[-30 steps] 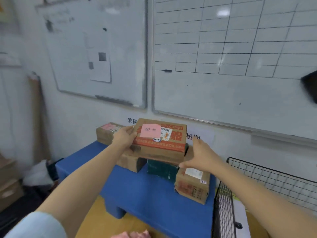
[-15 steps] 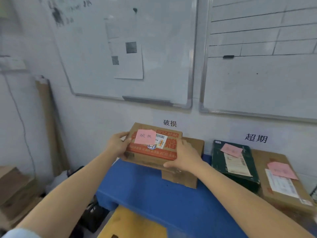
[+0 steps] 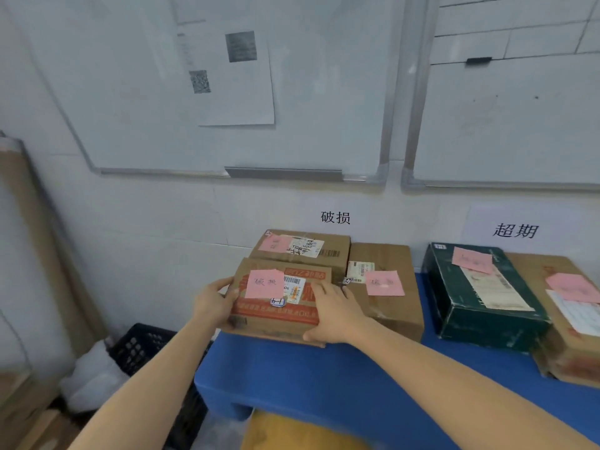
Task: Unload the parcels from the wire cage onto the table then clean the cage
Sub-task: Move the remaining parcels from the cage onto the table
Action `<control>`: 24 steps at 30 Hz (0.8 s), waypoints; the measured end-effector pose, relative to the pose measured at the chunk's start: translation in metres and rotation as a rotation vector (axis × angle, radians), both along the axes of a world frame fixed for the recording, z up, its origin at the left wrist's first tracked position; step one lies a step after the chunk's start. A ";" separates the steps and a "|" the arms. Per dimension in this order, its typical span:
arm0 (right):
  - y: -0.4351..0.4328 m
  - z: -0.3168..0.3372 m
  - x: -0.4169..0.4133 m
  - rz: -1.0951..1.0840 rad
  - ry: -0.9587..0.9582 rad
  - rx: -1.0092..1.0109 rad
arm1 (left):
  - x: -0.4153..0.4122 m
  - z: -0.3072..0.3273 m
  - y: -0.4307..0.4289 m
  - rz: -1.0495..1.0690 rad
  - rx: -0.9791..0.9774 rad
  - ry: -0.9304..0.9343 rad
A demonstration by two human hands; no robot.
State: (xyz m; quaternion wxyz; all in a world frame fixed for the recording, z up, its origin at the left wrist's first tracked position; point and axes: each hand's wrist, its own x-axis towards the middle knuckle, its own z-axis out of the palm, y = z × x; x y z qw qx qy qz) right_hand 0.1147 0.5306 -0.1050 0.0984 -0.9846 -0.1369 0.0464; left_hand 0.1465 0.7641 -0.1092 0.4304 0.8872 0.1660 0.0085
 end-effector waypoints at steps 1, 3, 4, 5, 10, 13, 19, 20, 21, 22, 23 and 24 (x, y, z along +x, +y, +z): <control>0.002 -0.003 0.001 -0.002 0.023 -0.011 | 0.002 -0.006 -0.002 -0.011 -0.005 0.014; 0.003 -0.007 0.003 -0.012 0.049 -0.013 | 0.009 -0.019 -0.007 -0.043 -0.024 0.020; 0.003 -0.009 0.004 -0.017 0.058 -0.010 | 0.012 -0.022 -0.010 -0.058 -0.035 0.025; 0.003 -0.012 0.006 -0.022 0.067 -0.011 | 0.017 -0.027 -0.012 -0.069 -0.040 0.028; 0.001 -0.022 0.016 -0.024 0.113 -0.030 | 0.043 -0.039 -0.009 -0.047 0.018 0.057; 0.001 -0.027 0.022 -0.019 0.131 -0.047 | 0.051 -0.048 -0.007 -0.057 0.034 0.086; 0.005 -0.027 0.032 -0.014 0.158 -0.090 | 0.058 -0.057 -0.007 -0.102 0.016 0.163; 0.005 -0.026 0.034 -0.014 0.162 -0.086 | 0.058 -0.053 -0.008 -0.115 0.009 0.189; 0.005 -0.025 0.036 -0.014 0.157 -0.073 | 0.059 -0.052 -0.008 -0.140 0.034 0.210; 0.004 -0.023 0.037 -0.016 0.142 -0.058 | 0.059 -0.048 -0.009 -0.175 0.101 0.217; 0.004 -0.021 0.039 -0.016 0.117 -0.048 | 0.060 -0.045 -0.010 -0.207 0.205 0.195; 0.004 -0.019 0.040 -0.015 0.087 -0.039 | 0.061 -0.042 -0.010 -0.232 0.326 0.148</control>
